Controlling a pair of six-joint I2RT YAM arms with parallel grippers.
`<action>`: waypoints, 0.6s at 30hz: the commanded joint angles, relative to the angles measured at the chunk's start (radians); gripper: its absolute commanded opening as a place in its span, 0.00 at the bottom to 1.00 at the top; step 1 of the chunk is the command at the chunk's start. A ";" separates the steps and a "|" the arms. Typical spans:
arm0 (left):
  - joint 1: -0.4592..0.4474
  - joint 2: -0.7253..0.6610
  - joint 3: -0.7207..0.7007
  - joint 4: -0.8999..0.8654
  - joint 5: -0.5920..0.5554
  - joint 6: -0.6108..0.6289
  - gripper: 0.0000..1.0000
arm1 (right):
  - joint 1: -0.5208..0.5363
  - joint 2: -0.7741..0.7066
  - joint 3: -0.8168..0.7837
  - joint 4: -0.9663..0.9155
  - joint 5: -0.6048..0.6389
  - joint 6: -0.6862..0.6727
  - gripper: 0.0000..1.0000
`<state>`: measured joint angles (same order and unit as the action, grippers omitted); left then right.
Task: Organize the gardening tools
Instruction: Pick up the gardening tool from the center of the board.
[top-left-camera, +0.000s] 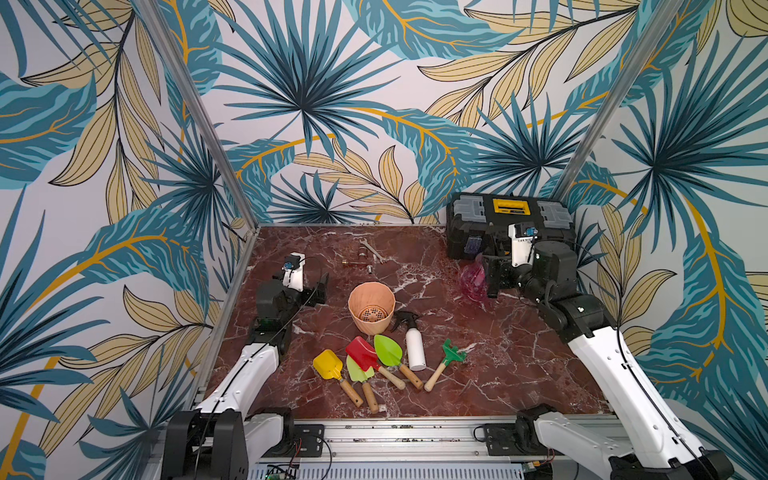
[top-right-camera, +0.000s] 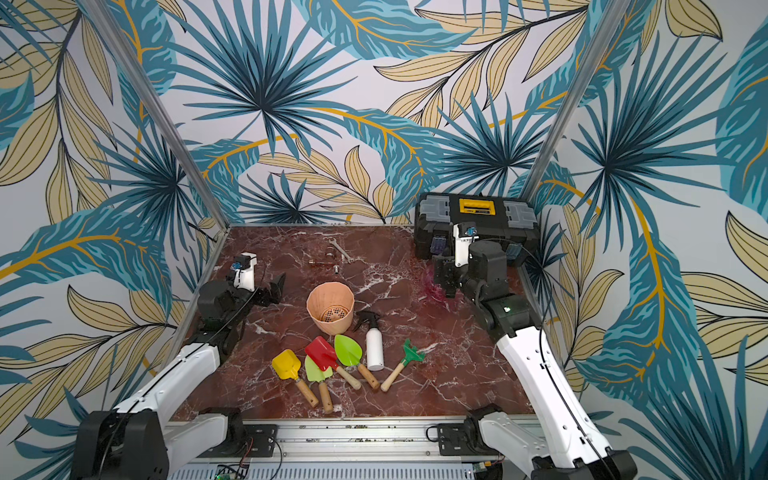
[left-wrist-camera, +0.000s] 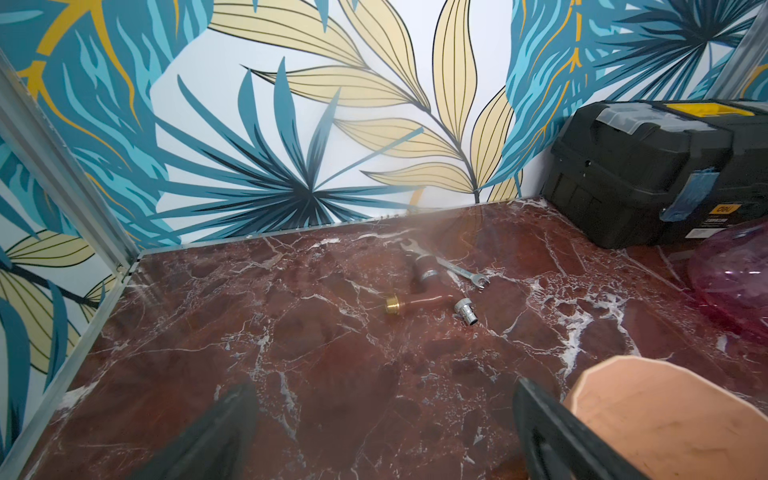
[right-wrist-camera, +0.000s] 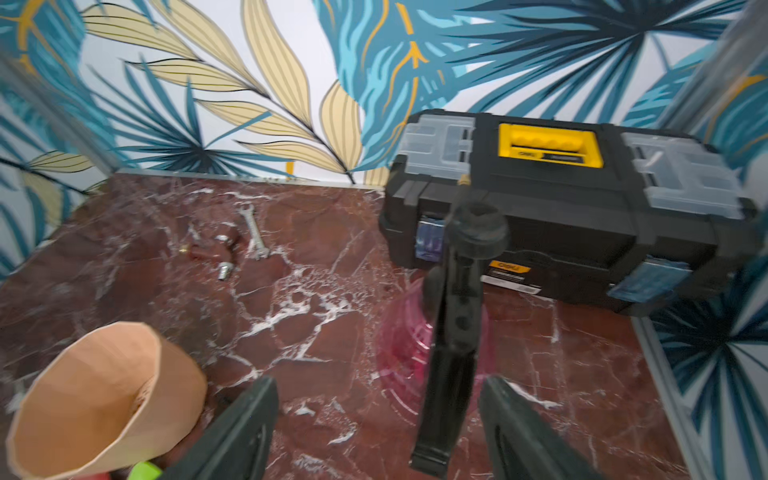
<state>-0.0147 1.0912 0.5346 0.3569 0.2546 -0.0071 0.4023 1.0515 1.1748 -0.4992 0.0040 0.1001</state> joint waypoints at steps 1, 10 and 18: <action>-0.016 -0.034 0.042 -0.089 0.020 -0.026 1.00 | 0.034 0.017 0.005 -0.085 -0.255 -0.010 0.79; -0.027 -0.096 0.090 -0.207 0.028 -0.082 1.00 | 0.121 0.107 -0.107 -0.029 -0.315 0.096 0.75; -0.030 -0.105 0.086 -0.252 0.021 -0.108 1.00 | 0.238 0.258 -0.223 0.028 -0.318 0.250 0.73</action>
<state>-0.0402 1.0019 0.6010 0.1387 0.2710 -0.0978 0.6086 1.2839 0.9840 -0.5125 -0.2962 0.2665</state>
